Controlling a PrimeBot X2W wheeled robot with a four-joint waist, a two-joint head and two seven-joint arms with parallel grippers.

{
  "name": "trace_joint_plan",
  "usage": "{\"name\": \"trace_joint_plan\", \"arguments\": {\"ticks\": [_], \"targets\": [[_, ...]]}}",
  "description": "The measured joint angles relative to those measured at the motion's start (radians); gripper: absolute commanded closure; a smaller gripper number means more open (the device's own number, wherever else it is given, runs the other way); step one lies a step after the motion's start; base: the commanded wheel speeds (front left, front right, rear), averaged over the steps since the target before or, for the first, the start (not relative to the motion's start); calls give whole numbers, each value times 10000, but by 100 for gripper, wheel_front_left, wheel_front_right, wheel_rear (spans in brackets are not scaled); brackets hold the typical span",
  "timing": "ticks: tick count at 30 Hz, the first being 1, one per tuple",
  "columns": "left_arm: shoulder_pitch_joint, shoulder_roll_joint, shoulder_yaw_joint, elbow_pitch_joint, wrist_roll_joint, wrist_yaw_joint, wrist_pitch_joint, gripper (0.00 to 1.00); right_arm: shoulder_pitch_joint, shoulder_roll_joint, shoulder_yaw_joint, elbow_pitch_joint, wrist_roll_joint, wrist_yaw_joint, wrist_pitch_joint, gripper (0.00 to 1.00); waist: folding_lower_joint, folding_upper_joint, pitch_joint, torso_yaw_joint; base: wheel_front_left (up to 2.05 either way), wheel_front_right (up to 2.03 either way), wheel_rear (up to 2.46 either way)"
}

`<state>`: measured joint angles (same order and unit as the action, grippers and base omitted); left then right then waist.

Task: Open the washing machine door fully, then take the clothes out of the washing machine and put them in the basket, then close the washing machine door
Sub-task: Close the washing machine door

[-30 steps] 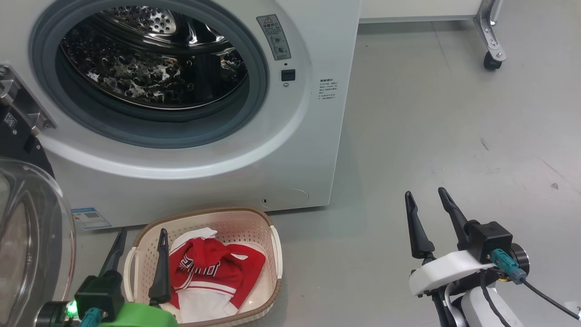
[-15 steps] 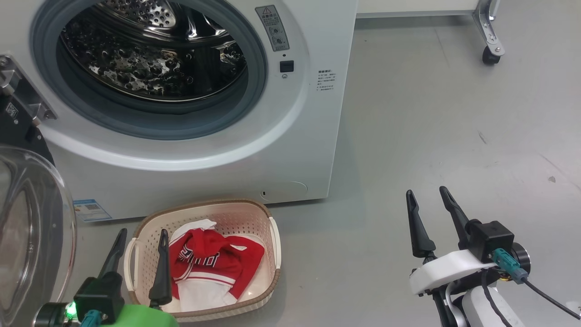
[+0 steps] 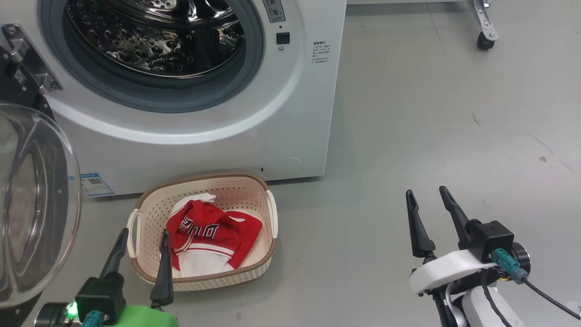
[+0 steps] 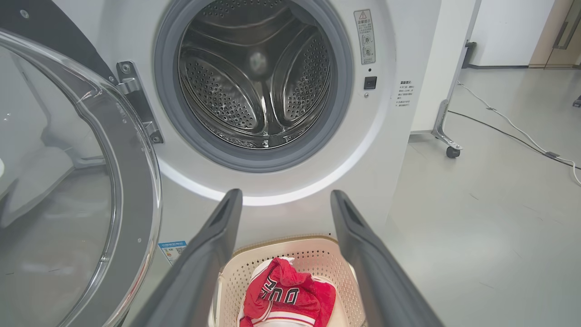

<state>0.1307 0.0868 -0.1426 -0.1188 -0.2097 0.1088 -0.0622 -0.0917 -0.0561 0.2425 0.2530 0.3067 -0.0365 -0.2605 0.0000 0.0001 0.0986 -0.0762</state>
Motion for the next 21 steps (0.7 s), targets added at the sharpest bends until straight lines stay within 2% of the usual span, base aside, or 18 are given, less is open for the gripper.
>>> {"name": "trace_joint_plan", "arguments": {"ticks": [11,21], "targets": [[89,0,-6,-213,0,0,82,0,5,6,-36,-23,0,2,0,0,0,0,79,12,-106,106,0],[97,0,-6,-341,2,2,102,0,5,10,-79,-44,0,2,0,0,0,0,145,12,-59,59,0]]}}
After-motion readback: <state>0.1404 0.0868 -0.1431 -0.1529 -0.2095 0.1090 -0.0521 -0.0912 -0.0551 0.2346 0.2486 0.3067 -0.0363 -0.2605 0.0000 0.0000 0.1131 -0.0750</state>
